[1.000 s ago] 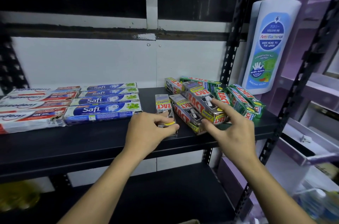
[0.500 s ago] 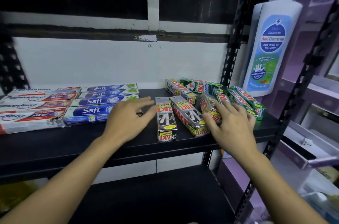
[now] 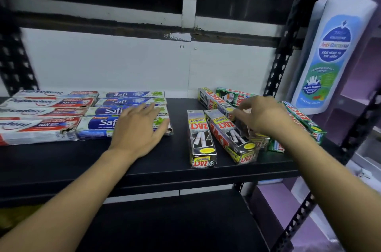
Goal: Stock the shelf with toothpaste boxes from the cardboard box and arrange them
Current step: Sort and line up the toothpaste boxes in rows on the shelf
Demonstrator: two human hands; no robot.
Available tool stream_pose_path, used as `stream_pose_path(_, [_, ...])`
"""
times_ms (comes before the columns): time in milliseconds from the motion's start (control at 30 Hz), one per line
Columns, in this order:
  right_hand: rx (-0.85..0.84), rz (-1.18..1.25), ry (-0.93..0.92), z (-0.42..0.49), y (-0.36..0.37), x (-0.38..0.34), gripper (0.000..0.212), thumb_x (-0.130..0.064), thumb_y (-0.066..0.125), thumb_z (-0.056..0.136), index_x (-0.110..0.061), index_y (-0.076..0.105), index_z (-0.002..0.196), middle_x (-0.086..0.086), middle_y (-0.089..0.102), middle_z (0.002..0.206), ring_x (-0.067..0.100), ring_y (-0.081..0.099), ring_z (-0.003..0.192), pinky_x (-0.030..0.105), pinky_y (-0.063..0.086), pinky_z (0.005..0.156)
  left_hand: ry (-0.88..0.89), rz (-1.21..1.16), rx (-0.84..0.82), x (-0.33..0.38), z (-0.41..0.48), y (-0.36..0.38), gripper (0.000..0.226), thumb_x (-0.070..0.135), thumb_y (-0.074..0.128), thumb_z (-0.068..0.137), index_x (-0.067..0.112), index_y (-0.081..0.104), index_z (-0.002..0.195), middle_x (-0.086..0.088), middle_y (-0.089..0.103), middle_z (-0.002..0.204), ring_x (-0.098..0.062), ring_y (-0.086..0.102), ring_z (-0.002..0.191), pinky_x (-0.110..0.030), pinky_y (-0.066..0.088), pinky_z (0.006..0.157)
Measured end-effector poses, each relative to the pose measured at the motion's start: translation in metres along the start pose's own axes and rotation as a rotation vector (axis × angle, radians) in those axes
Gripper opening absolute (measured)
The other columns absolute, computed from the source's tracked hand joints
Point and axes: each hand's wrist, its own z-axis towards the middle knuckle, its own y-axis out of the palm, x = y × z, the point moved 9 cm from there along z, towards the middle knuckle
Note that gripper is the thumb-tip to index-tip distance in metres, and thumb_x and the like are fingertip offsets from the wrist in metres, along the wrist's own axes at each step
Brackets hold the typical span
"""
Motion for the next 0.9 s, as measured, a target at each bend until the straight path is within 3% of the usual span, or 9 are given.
stream_pose_path(167, [-0.06, 0.304, -0.148, 0.061, 0.013, -0.033, 0.028, -0.036, 0.067, 0.089, -0.021, 0.072, 0.112, 0.002, 0.072, 0.114, 0.018, 0.064, 0.104, 0.029, 0.049, 0.092, -0.017, -0.03, 0.014, -0.005, 0.001, 0.003, 0.073, 0.064, 0.021, 0.091, 0.019, 0.062, 0.131, -0.002, 0.059, 0.139, -0.021, 0.051, 0.132, -0.041, 0.034, 0.11])
stream_pose_path(367, [-0.152, 0.243, -0.128, 0.119, 0.048, -0.044, 0.047, -0.041, 0.066, 0.09, -0.018, 0.062, 0.131, 0.009, 0.065, 0.128, 0.022, 0.059, 0.118, 0.028, 0.041, 0.099, -0.024, -0.055, 0.051, -0.005, 0.001, 0.0, 0.061, 0.061, 0.029, 0.091, 0.02, 0.068, 0.115, 0.0, 0.071, 0.109, -0.023, 0.064, 0.107, -0.042, 0.043, 0.099])
stream_pose_path(467, [-0.172, 0.187, -0.106, 0.135, 0.064, -0.045, 0.065, -0.05, 0.064, 0.088, -0.015, 0.051, 0.141, 0.011, 0.055, 0.14, 0.027, 0.051, 0.128, 0.033, 0.037, 0.107, -0.027, -0.05, 0.055, -0.007, 0.002, 0.002, 0.06, 0.062, 0.029, 0.092, 0.021, 0.067, 0.114, 0.001, 0.071, 0.108, -0.021, 0.064, 0.109, -0.041, 0.041, 0.101])
stream_pose_path(567, [-0.175, 0.223, -0.13, 0.145, 0.072, -0.048, 0.064, -0.043, 0.066, 0.09, -0.02, 0.046, 0.145, 0.014, 0.055, 0.14, 0.029, 0.052, 0.126, 0.033, 0.039, 0.104, -0.028, -0.04, 0.055, -0.008, 0.003, 0.003, 0.058, 0.062, 0.029, 0.093, 0.024, 0.065, 0.115, 0.004, 0.07, 0.106, -0.018, 0.063, 0.103, -0.039, 0.04, 0.101])
stream_pose_path(733, [-0.002, 0.321, -0.186, 0.155, 0.046, -0.055, 0.071, -0.031, 0.064, 0.09, -0.026, 0.031, 0.153, 0.017, 0.063, 0.125, 0.031, 0.058, 0.113, 0.032, 0.043, 0.095, -0.031, -0.047, 0.062, -0.009, 0.003, 0.004, 0.061, 0.064, 0.028, 0.092, 0.025, 0.064, 0.121, 0.004, 0.069, 0.117, -0.018, 0.059, 0.118, -0.039, 0.038, 0.104])
stream_pose_path(833, [0.134, 0.37, -0.215, 0.154, 0.016, -0.062, 0.083, -0.029, 0.062, 0.09, -0.032, 0.013, 0.156, 0.019, 0.061, 0.115, 0.032, 0.058, 0.1, 0.042, 0.05, 0.09, -0.03, -0.054, 0.067, -0.009, 0.003, 0.003, 0.06, 0.064, 0.028, 0.092, 0.026, 0.064, 0.12, 0.006, 0.069, 0.113, -0.016, 0.061, 0.112, -0.037, 0.038, 0.102])
stream_pose_path(900, [0.213, 0.395, -0.229, 0.152, 0.0, -0.065, 0.083, -0.03, 0.061, 0.091, -0.038, 0.009, 0.155, 0.016, 0.053, 0.115, 0.029, 0.054, 0.1, 0.041, 0.05, 0.089, -0.029, -0.061, 0.073, -0.009, 0.003, 0.003, 0.06, 0.064, 0.028, 0.092, 0.026, 0.064, 0.119, 0.006, 0.069, 0.111, -0.016, 0.061, 0.109, -0.037, 0.039, 0.101])
